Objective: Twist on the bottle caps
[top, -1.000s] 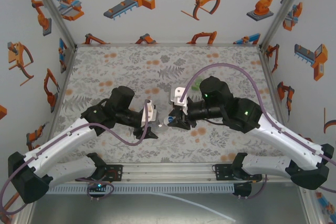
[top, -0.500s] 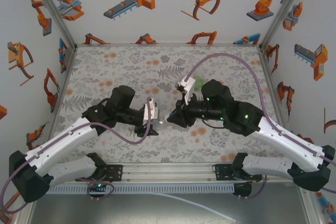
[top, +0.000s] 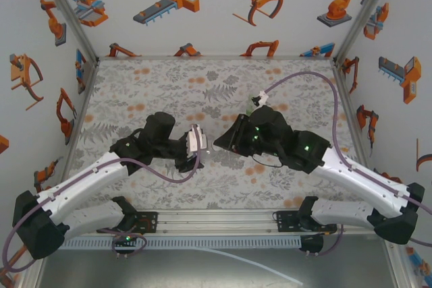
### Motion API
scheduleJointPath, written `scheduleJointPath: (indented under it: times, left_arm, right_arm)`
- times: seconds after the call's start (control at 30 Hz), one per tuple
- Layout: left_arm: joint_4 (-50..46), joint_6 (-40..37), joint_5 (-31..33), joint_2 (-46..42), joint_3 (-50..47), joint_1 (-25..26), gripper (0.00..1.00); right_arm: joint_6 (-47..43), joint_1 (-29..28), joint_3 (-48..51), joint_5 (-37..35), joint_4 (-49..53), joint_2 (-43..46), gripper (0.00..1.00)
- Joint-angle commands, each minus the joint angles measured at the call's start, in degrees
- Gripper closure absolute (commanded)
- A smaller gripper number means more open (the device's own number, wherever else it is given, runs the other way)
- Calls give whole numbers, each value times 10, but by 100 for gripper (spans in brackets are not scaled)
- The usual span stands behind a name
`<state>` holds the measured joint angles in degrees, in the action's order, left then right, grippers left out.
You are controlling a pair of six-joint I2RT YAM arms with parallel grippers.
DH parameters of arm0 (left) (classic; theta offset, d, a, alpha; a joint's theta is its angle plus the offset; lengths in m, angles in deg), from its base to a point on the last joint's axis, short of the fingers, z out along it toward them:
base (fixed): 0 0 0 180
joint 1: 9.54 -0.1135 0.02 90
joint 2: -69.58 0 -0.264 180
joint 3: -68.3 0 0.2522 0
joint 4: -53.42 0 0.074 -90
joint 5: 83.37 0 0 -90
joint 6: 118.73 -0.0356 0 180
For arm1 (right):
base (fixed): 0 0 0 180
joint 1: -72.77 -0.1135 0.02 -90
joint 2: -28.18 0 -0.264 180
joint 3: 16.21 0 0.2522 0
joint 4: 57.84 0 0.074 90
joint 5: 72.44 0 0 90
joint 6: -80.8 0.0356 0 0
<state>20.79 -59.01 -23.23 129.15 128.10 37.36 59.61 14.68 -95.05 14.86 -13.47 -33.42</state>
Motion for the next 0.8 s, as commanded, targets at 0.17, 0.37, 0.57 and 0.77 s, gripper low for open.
scheduleJointPath:
  times: [0.17, 0.37, 0.57, 0.77]
  left_arm:
    - [35, 8, 65, -16, 9, 2, 19]
    - [7, -5, 99, -24, 16, -4, 3]
    - [-34, 6, 90, -17, 38, -49, 3]
    - [-6, 88, 56, -28, 40, -125, 3]
  right_arm:
    - [-16, 6, -39, -20, 24, -38, 100]
    - [-118, 46, -94, -34, 94, -69, 100]
    - [-270, 116, -183, -34, 161, -142, 100]
    - [-393, 185, -278, -11, 200, -248, 100]
